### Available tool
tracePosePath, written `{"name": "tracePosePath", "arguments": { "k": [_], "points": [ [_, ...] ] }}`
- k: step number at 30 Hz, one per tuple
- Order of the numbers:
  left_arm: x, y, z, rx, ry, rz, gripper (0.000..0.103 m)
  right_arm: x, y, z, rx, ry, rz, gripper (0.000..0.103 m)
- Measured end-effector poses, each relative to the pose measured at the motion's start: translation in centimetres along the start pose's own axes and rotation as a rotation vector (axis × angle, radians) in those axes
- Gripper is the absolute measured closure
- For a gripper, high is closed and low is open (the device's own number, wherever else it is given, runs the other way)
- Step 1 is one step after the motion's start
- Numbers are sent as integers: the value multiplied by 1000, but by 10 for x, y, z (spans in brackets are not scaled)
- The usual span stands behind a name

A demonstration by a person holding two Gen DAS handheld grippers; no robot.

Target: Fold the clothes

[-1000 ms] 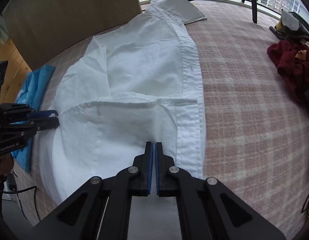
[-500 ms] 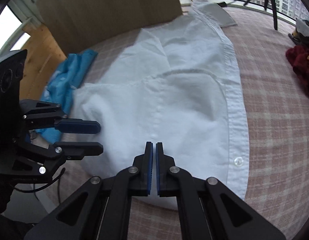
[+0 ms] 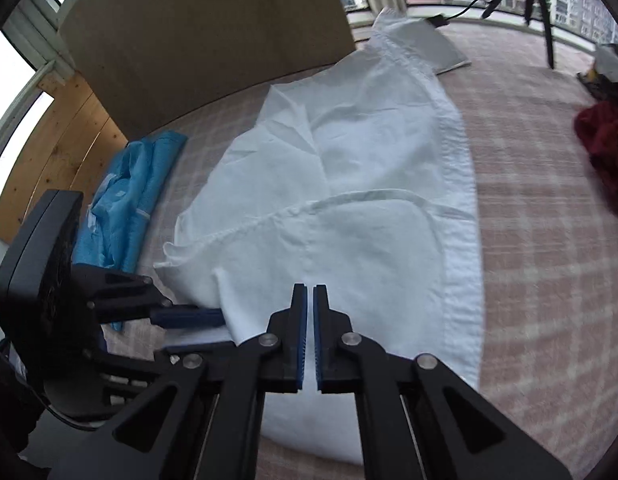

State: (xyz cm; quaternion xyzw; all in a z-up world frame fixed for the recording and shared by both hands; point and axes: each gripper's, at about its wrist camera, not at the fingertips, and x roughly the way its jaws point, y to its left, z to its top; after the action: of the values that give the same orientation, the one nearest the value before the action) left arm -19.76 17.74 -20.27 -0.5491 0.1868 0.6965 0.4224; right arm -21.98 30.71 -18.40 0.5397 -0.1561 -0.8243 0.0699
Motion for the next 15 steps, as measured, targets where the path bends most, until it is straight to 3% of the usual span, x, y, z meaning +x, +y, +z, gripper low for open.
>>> {"name": "tracePosePath", "arguments": {
  "k": [2,4,8,13,15],
  "points": [
    [0,2,-1,-10,-4,-11,82,12,-12,7,-1,1,-128,100],
    [-1,4,-3,-23,-10,-21,82,9,-42,11,94,-34,-216,102],
    [-7,8,-3,-71,-9,-43,82,-20,-84,3,298,-65,-111,99],
    [-69,18,9,-108,-123,-26,81,-84,-64,-12,267,-95,-64,99],
    [-101,26,19,-107,-185,3,76,-114,-49,-8,214,-119,-89,98]
  ]
}}
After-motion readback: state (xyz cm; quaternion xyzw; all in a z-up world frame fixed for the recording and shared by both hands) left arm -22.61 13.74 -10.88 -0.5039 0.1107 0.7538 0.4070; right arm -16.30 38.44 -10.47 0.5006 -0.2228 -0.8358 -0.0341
